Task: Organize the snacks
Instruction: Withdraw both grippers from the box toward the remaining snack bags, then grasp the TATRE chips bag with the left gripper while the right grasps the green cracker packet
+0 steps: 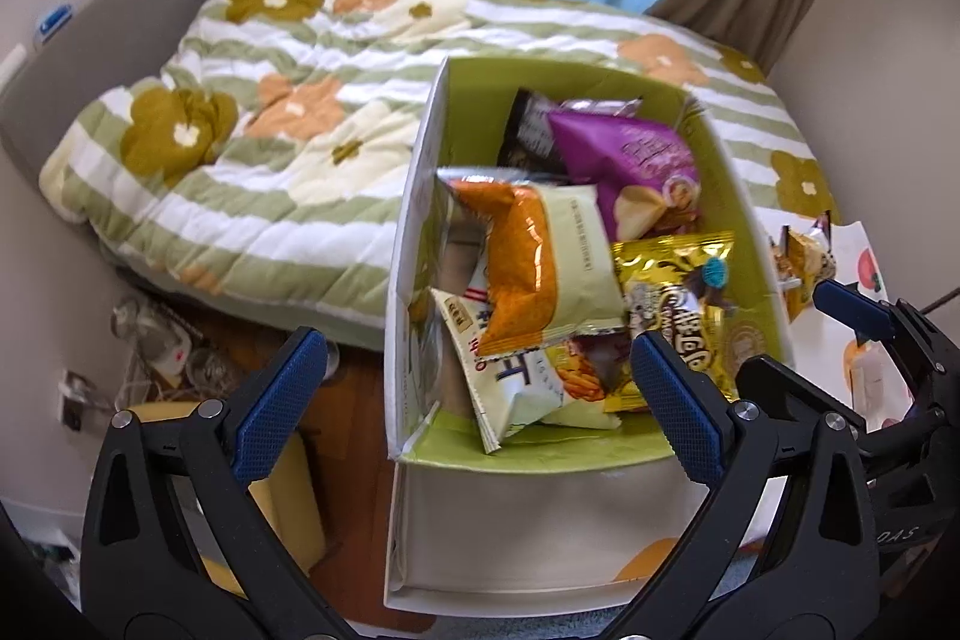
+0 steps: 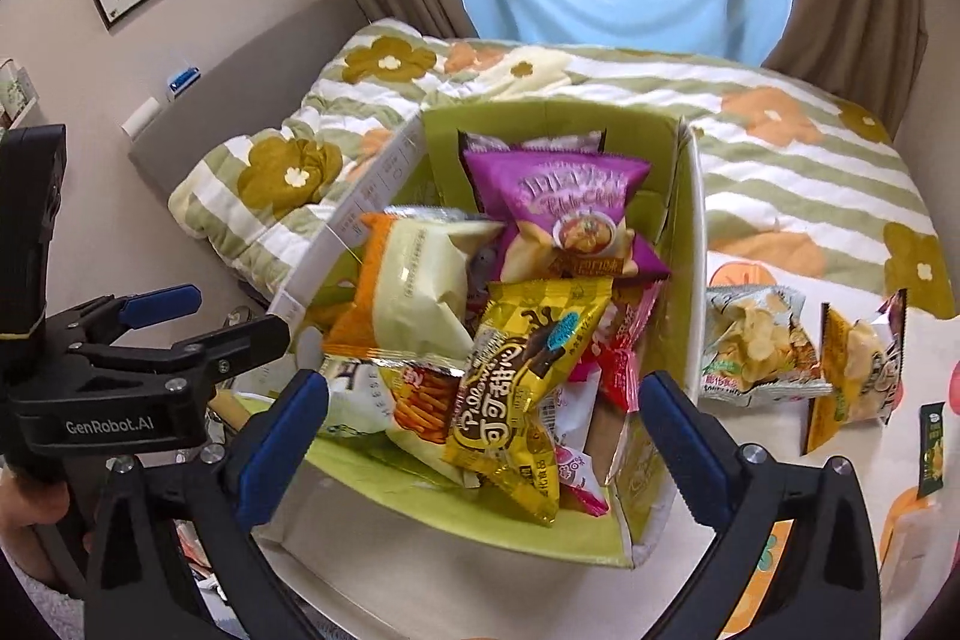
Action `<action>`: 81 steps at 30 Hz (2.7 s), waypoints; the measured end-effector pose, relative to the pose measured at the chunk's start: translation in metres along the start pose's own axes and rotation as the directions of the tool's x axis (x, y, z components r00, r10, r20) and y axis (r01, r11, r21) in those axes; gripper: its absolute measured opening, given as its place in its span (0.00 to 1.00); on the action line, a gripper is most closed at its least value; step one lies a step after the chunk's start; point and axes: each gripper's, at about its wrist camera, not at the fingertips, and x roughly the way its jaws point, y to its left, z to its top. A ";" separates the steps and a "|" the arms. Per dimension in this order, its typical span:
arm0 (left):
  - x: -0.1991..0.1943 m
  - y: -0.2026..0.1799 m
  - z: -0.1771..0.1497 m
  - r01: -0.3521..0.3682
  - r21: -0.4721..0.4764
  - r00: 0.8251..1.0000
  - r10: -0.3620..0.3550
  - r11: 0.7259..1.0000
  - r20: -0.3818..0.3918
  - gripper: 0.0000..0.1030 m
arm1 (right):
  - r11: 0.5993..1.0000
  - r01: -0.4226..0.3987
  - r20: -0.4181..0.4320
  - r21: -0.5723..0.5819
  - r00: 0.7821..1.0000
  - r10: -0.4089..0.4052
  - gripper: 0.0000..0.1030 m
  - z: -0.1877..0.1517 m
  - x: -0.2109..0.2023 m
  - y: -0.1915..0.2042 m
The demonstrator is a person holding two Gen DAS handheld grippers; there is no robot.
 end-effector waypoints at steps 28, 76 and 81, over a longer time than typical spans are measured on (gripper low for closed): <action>-0.013 -0.233 0.014 0.215 0.297 0.968 -0.243 0.930 0.058 0.98 | 0.943 0.293 0.146 0.159 0.937 -0.316 1.00 -0.042 -0.152 -0.149; 0.236 -0.454 -0.015 0.115 0.871 0.987 0.047 0.478 -0.156 0.76 | 0.939 0.328 -0.318 0.105 0.905 -0.281 0.86 -0.087 -0.013 -0.389; 0.234 -0.453 -0.016 0.122 0.877 0.988 0.030 0.465 -0.153 0.71 | 0.941 0.324 -0.377 0.097 0.887 -0.267 0.76 -0.089 0.000 -0.397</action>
